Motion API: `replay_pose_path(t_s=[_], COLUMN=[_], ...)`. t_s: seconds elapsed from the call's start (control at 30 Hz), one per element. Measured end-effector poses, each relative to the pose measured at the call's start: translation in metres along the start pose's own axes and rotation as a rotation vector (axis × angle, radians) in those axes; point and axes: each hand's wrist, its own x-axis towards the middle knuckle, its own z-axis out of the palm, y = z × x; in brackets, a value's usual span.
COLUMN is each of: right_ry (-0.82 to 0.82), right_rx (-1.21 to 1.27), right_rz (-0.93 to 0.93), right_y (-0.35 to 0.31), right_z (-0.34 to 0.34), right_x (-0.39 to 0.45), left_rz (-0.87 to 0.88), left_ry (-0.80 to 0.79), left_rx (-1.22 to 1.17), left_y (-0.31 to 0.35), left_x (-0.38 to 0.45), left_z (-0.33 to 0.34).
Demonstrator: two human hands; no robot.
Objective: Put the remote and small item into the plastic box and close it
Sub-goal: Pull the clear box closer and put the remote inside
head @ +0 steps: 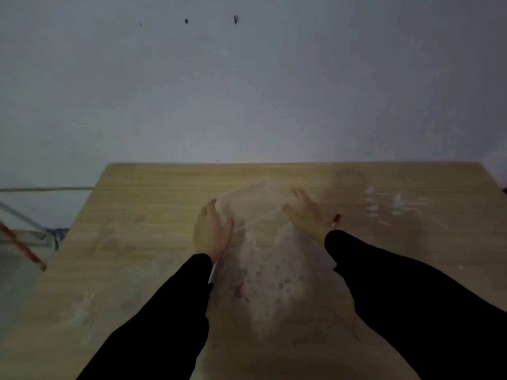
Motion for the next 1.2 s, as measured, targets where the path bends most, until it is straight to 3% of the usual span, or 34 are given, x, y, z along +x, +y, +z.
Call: replay_pose_path(t_s=[0.1, 0.27, 0.47, 0.73, 0.8, 0.87, 0.9, 1.03, 1.2], right_ry=[0.035, 0.012, 0.028, 0.025, -0.011, 0.063, 0.124, 0.075, 0.151], right_rx=[0.077, 0.09, 0.065, -0.207, -0.141, 0.015, 0.007, -0.029, 0.004], right_rz=[0.168, 0.169, 0.142, 0.063, 0.081, 0.167, 0.168, 0.085, 0.133], right_y=[0.009, 0.012, 0.016, 0.035, 0.044, 0.046, 0.048, 0.06, 0.077], right_z=[0.013, 0.027, 0.029, 0.034, 0.036, 0.036, 0.038, 0.042, 0.049], right_x=[0.02, 0.035, 0.016, -0.056, -0.08, -0.1, -0.111, -0.159, -0.197], left_rz=[-0.146, -0.265, -0.113, -0.039, -0.042, -0.052, -0.063, -0.036, 0.04], left_ry=[0.001, 0.033, 0.018, -0.103, -0.136, -0.178, -0.198, -0.211, -0.183], left_rx=[-0.126, -0.179, -0.141, -0.051, -0.058, -0.068, -0.081, -0.077, -0.16], left_y=[-0.01, -0.025, -0.023, -0.014, -0.012, -0.013, -0.014, -0.018, -0.02], left_x=[0.01, 0.024, 0.022, -0.028, -0.046, -0.065, -0.077, -0.116, -0.152], left_z=[0.017, 0.032, 0.037, 0.039, 0.038, 0.037, 0.035, 0.03, 0.031])
